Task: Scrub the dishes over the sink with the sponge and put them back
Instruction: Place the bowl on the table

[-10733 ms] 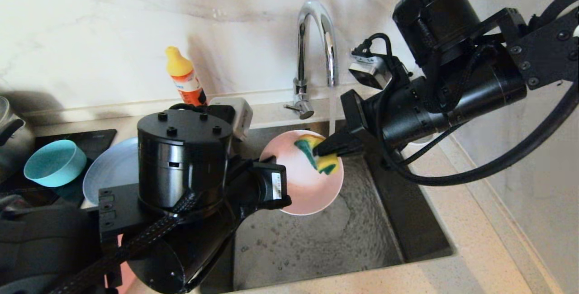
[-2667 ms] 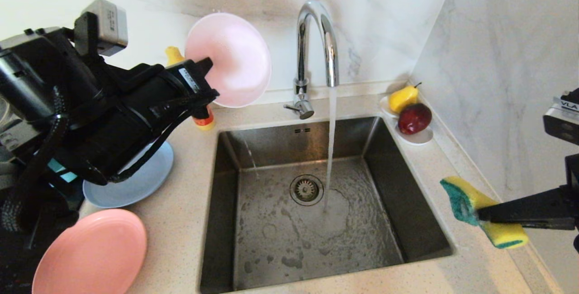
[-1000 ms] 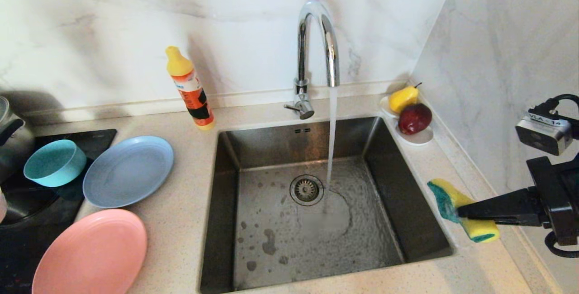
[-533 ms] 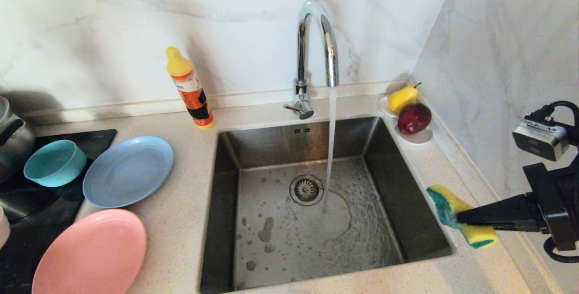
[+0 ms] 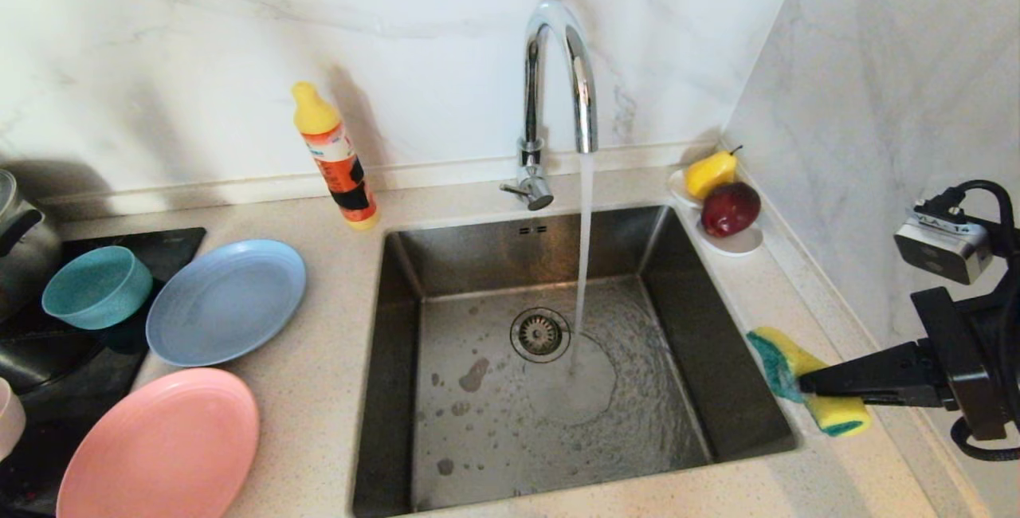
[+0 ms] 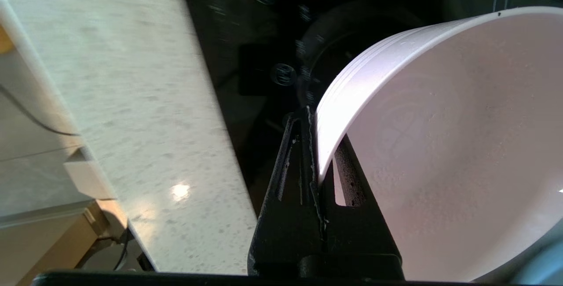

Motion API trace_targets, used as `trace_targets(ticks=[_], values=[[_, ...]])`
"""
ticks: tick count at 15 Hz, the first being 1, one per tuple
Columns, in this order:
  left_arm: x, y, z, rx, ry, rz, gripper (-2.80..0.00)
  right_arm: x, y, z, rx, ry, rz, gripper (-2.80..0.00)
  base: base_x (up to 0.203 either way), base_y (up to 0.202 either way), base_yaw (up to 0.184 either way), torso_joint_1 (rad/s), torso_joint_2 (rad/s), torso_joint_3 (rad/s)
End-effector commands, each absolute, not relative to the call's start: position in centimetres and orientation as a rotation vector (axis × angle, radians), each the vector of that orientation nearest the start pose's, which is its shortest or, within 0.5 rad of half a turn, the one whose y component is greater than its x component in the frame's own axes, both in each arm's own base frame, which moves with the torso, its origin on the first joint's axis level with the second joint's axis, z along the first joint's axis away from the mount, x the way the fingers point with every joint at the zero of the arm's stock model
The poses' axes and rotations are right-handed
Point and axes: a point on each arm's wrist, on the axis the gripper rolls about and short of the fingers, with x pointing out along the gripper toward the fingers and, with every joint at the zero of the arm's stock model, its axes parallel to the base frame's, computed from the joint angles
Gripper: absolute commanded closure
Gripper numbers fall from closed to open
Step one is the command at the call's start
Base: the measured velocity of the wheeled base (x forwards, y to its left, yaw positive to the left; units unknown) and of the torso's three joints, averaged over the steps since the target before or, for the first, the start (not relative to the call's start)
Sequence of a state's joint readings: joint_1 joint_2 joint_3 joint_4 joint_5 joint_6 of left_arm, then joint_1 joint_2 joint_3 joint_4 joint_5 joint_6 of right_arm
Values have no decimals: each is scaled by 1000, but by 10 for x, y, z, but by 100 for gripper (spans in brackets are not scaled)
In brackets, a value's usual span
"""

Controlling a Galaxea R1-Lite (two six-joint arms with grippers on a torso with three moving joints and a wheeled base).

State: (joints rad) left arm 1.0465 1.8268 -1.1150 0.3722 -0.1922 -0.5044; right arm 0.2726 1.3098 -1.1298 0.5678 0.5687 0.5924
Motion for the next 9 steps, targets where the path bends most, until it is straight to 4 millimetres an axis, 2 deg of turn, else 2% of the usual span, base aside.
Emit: trace_targets(ticks=[1,3,7,8,9], values=[[157,266,133,-1109,731,989,0,170,60,268,649,974,554,0,0,0,0,0,0,0],[159,269,133,-1100,718,987,0,170,59,269,650,966,550,0,0,0,0,0,0,0],[163,275,118,-1096,731,981,0,171,58,267,652,975,545,0,0,0,0,0,0,0],[164,277,114,-1092,726,981,-280,171,58,266,652,975,544,0,0,0,0,0,0,0],[164,277,111,-1089,721,980,-280,170,58,266,652,974,543,0,0,0,0,0,0,0]])
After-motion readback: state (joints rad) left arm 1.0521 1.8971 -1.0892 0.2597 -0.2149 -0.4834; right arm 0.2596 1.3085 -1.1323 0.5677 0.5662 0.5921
